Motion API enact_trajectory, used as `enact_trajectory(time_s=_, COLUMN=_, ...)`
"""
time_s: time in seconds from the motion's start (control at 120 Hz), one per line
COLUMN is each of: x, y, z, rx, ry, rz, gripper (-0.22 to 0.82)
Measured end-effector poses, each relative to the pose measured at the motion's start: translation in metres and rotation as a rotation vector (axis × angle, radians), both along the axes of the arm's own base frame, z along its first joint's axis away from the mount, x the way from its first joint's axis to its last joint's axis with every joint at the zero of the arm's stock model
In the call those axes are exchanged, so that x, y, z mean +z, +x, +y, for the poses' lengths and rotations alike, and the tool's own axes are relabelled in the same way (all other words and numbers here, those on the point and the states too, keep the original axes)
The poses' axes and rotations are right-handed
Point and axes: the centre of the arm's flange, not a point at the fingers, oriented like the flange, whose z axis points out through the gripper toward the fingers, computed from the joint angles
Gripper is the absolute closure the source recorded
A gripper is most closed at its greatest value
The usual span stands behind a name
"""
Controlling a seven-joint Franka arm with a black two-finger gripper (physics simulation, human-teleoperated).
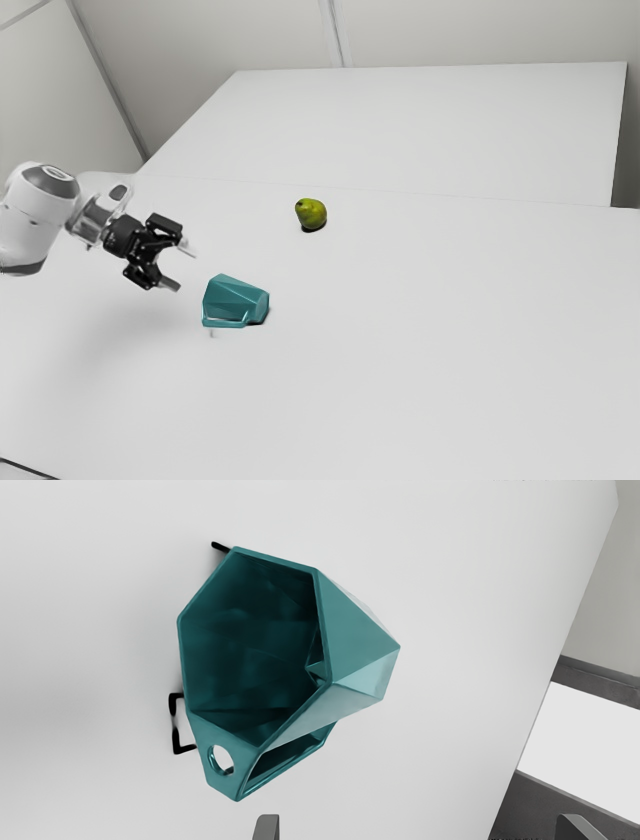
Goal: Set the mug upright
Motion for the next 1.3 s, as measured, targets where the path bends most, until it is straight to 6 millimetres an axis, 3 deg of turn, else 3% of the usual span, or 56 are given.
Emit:
enact_trajectory(time_s=0.408, x=-0.051, y=0.0, z=-0.013, rx=-0.032, ry=-0.147, rz=-0.175, gripper=-0.01)
enact_trajectory(time_s=1.05, x=-0.084, y=0.007, z=-0.001, rx=-0.025, ry=-0.171, rz=-0.314, gripper=0.0)
enact_trajectory(time_s=1.3, x=-0.087, y=0.01, z=-0.01, rx=-0.043, ry=-0.185, rz=-0.339, gripper=0.02)
